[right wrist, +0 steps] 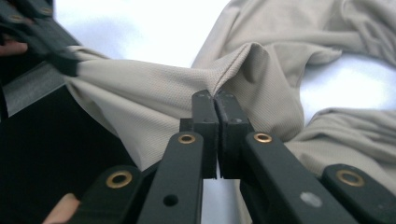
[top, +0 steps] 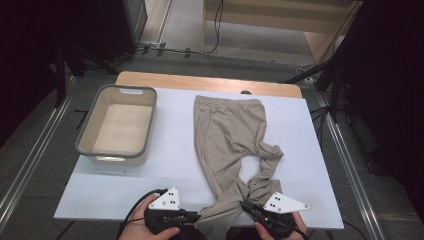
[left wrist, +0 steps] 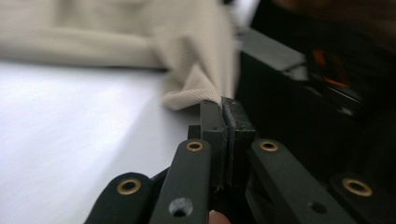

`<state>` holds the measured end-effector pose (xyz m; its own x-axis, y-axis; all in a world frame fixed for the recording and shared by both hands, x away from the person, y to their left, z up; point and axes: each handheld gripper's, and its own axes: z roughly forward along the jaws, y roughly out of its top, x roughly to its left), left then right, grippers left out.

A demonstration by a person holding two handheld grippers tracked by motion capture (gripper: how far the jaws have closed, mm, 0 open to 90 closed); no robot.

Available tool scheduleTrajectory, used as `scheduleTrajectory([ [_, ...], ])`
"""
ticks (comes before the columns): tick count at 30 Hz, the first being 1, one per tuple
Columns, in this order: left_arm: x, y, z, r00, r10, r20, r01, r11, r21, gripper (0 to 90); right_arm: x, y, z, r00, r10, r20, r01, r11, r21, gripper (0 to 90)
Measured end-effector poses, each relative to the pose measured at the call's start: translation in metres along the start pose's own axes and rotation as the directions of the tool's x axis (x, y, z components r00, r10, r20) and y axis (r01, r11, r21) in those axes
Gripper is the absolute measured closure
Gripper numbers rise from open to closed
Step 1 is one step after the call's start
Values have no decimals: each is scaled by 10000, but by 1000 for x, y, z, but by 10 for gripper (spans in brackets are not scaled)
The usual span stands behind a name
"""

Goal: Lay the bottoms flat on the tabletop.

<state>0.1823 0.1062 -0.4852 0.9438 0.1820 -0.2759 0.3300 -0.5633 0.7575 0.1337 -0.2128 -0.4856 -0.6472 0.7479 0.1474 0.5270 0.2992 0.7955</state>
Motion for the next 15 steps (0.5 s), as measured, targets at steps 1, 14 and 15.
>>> scheduleTrajectory([
  [1,-1,0,1,9996,176,201,-181,9995,242,857,-1,-1,0,9998,69,-192,-67,9999,113,799],
  [14,28,5,20,9699,-1631,-1810,1557,9863,-546,459,-3,-3,5,9992,113,379,-117,9999,100,485],
  [15,28,7,26,9701,-1540,-1875,1493,9880,-392,459,-3,-3,7,9987,165,479,-172,9998,141,484],
])
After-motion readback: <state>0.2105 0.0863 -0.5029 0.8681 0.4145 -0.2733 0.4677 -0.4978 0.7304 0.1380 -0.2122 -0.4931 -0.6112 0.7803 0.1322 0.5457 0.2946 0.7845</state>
